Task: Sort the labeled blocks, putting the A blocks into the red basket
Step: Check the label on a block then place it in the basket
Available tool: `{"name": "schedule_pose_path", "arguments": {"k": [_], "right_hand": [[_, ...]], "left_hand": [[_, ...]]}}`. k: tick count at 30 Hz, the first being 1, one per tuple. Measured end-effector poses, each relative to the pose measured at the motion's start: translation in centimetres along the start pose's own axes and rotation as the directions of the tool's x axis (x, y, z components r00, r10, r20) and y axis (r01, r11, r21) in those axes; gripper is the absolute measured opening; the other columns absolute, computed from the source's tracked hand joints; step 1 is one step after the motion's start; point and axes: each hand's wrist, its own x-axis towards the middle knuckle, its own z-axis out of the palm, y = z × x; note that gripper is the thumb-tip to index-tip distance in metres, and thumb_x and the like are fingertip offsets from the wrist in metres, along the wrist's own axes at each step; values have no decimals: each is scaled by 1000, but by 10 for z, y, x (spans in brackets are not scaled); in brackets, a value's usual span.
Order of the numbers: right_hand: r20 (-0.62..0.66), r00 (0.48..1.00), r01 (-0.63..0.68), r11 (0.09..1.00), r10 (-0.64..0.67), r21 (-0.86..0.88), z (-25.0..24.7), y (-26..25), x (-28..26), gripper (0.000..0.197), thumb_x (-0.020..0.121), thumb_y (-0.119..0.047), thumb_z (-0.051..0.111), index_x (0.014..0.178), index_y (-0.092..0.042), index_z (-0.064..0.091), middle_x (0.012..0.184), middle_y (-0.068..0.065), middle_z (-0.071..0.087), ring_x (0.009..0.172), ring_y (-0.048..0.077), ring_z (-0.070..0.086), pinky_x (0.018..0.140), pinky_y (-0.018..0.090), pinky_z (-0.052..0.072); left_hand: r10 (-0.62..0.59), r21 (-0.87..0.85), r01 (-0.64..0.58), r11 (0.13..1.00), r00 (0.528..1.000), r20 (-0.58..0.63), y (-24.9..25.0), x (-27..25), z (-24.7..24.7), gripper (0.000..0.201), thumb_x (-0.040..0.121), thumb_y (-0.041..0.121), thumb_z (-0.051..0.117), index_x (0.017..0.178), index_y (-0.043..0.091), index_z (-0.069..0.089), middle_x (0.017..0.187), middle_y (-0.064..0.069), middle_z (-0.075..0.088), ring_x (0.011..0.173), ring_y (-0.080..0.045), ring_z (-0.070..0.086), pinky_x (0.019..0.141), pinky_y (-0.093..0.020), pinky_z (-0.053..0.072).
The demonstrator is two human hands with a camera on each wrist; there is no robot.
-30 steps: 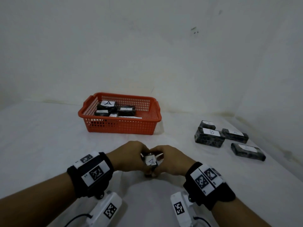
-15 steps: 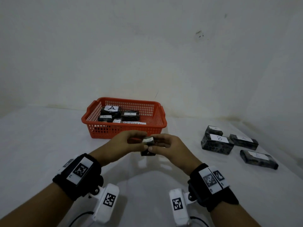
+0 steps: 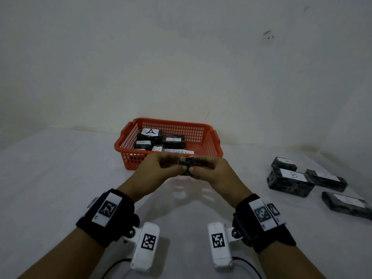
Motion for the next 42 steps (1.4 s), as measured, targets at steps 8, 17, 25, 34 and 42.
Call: {"name": "schedule_pose_path", "arguments": {"k": [8,17,25,34,42], "right_hand": [[21,999,41,999,-42,18,5,-1,6,33,91,-7,77,124,-8,73,114,7,80,106,15,77,95,29,61],[24,995,97,995,-96,-35,8,6,3,46,86,-5,81,130,-16,70,118,-4,77,110,4,73,96,22,59],[69,997,-49,980,36,191,10,8,-4,35,96,-22,71,130,-13,69,119,7,78,110,24,76,100,45,60],[-14,1000,10,998,-9,56,14,8,-12,33,92,-18,78,125,-16,74,111,2,81,102,19,79,93,43,64],[0,1000,1,999,-1,46,9,3,-15,32,87,-21,82,118,-13,76,109,5,81,101,21,79,93,46,63]], "left_hand": [[-42,-60,45,997,998,43,-8,0,-8,45,89,14,75,133,21,65,122,5,75,116,-9,70,104,-36,53],[-5,-101,6,995,1000,17,-12,-2,-8,46,84,9,77,127,22,67,120,6,75,116,-9,70,101,-33,56],[72,-80,-72,994,997,-4,-20,-4,0,67,78,-10,79,136,18,59,133,4,68,126,-10,64,100,-31,56],[36,-102,-47,994,994,-99,-13,-11,14,27,95,20,66,121,29,69,113,13,77,106,-3,72,85,-23,61],[50,-149,-61,987,996,-76,-14,-12,14,25,97,10,63,118,19,73,110,6,79,103,-9,75,84,-22,60]]}}
